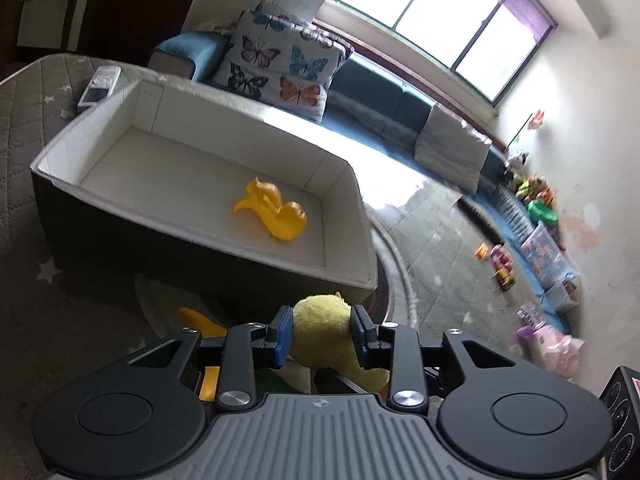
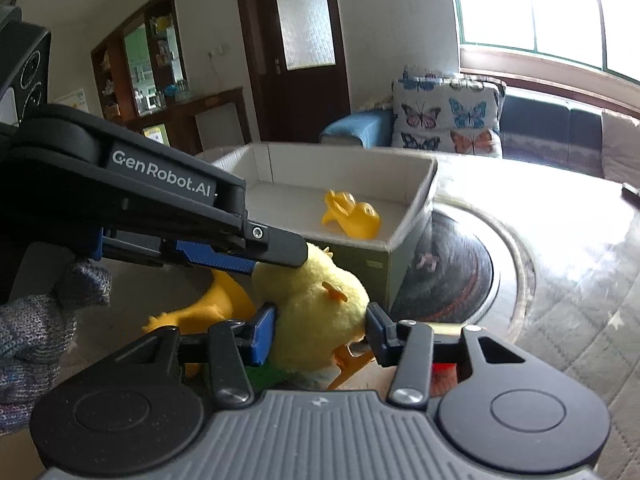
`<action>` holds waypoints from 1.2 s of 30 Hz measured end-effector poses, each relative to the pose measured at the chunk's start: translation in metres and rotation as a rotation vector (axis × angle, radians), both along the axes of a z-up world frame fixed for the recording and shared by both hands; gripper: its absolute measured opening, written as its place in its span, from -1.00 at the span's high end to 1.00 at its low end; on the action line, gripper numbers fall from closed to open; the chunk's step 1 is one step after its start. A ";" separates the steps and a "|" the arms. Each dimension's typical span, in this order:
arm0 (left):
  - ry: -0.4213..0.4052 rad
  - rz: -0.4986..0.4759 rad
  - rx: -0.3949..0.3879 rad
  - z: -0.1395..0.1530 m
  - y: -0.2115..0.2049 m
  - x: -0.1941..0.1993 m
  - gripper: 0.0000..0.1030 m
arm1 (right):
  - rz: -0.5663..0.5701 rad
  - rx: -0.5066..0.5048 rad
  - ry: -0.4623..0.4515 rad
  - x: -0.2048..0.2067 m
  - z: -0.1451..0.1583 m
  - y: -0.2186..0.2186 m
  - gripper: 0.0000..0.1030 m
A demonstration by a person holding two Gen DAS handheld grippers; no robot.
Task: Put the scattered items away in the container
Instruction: 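Carry the large pale duck into the box and open the right tool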
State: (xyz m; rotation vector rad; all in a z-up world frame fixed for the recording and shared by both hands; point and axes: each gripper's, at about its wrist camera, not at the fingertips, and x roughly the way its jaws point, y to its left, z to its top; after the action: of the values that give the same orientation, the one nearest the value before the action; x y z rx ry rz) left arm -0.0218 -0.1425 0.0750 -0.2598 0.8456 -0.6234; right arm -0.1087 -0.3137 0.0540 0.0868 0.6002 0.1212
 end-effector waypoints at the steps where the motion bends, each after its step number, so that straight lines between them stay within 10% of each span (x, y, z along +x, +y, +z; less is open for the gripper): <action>1: -0.010 0.004 -0.010 0.004 0.002 -0.002 0.34 | 0.004 -0.005 -0.013 0.000 0.005 0.001 0.08; 15: -0.099 0.132 -0.086 0.038 0.025 0.051 0.34 | 0.088 -0.083 -0.112 0.070 0.046 0.020 0.09; 36: 0.030 0.187 -0.041 -0.011 0.029 0.125 0.35 | 0.149 -0.071 0.065 0.149 0.009 0.029 0.09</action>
State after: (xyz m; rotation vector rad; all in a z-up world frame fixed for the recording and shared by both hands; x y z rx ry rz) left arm 0.1037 -0.1137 0.0639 -0.3809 0.8269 -0.4634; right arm 0.0407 -0.2846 0.0627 -0.0232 0.6749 0.2424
